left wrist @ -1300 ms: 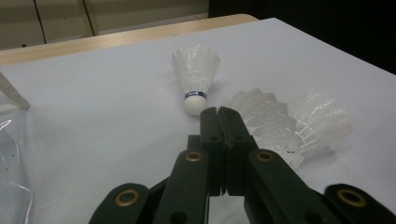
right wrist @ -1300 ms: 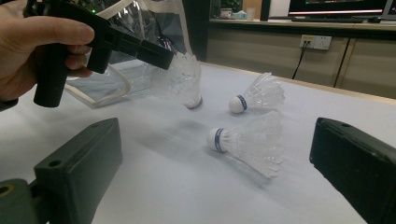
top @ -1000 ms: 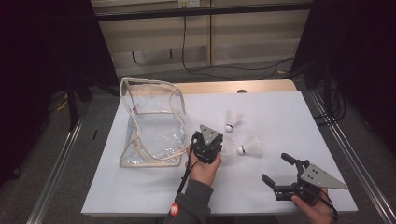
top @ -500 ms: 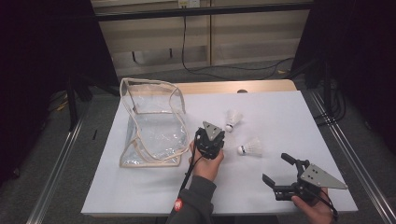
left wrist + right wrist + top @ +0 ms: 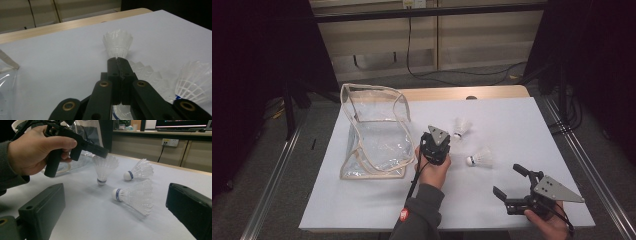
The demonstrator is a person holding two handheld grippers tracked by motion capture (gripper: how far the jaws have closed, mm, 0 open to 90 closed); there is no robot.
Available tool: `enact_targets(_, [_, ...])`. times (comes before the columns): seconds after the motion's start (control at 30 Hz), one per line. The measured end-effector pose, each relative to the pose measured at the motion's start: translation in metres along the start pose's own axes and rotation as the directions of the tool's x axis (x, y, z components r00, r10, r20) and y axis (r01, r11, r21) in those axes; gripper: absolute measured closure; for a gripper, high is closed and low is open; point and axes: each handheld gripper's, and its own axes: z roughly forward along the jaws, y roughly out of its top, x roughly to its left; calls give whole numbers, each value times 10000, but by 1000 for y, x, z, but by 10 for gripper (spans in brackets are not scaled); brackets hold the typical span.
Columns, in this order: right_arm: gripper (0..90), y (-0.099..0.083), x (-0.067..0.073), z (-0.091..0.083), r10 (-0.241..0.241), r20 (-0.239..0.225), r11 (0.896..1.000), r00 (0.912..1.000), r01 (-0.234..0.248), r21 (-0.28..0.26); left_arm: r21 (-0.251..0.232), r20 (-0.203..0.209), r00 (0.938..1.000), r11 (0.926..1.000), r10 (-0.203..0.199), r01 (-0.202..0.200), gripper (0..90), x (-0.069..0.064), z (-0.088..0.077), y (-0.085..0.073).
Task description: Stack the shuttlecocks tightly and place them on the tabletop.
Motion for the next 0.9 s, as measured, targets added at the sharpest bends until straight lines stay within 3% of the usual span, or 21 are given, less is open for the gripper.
enact_targets(0.47, [21,0,0,0,19,-16,10000,10000,-19,-26,67,-1030,9938,9991,421,-416,900,7,1,10])
enact_targets(0.9, [20,0,0,-1,43,-43,9999,10000,-44,-92,290,-1479,9865,9974,701,-665,900,10,9,8])
